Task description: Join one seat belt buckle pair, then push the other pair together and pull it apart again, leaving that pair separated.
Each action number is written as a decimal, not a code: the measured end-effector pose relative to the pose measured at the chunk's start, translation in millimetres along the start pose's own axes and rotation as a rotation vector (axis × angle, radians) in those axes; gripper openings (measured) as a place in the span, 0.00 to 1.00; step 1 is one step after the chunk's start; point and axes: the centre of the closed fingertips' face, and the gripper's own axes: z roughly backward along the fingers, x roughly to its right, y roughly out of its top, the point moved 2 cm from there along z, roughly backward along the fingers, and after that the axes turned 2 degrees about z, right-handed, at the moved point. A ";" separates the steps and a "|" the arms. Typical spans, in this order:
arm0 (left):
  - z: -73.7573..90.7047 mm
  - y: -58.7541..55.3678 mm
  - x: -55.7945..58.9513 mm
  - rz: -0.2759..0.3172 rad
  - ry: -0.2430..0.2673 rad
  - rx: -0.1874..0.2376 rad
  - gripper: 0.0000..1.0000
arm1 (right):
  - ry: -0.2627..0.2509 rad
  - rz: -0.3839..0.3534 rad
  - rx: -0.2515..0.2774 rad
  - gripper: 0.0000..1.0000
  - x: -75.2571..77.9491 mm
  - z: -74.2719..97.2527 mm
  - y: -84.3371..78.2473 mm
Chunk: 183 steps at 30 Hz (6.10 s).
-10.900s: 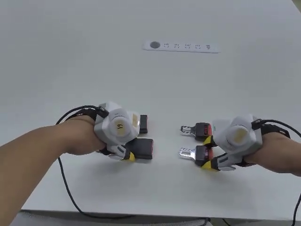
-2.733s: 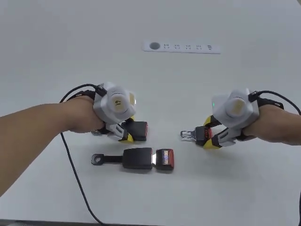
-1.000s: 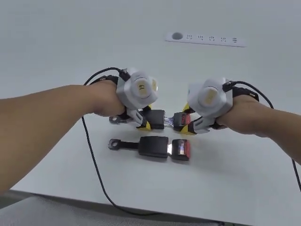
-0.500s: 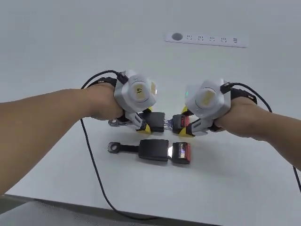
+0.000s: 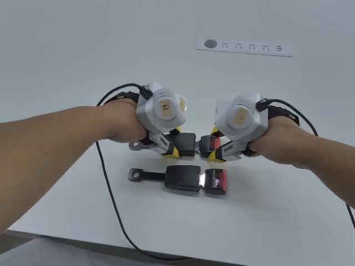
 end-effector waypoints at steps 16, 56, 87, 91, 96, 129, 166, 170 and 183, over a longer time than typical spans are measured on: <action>-0.6 -1.8 -3.6 0.012 -0.007 -0.006 0.33 | 0.013 -0.011 -0.004 0.31 3.6 -2.3 -1.0; -0.3 -0.2 -1.6 0.011 -0.013 -0.001 0.34 | 0.005 -0.010 -0.027 0.32 1.5 16.3 -31.0; -0.1 0.2 -2.1 0.015 -0.012 0.007 0.34 | -0.009 -0.071 -0.105 0.34 2.2 56.0 -99.0; -0.4 -0.5 -2.6 0.009 -0.005 0.002 0.34 | -0.024 -0.078 -0.110 0.38 6.7 56.0 -100.0; -0.2 0.0 -2.9 0.018 0.000 -0.002 0.35 | -0.026 -0.100 -0.105 0.39 5.8 56.0 -100.3; 79.1 -44.4 37.5 0.343 0.263 0.179 0.62 | -0.231 -0.329 0.081 0.56 -46.8 112.7 -77.9; 114.8 -80.7 106.8 0.638 0.377 0.312 1.00 | -0.392 -0.558 0.283 0.99 -105.3 123.7 -59.8; 116.8 -81.3 107.1 0.646 0.387 0.321 1.00 | -0.393 -0.562 0.286 0.99 -105.9 124.5 -58.3; 117.9 -80.1 108.4 0.660 0.403 0.353 1.00 | -0.398 -0.565 0.284 0.99 -106.6 119.9 -56.8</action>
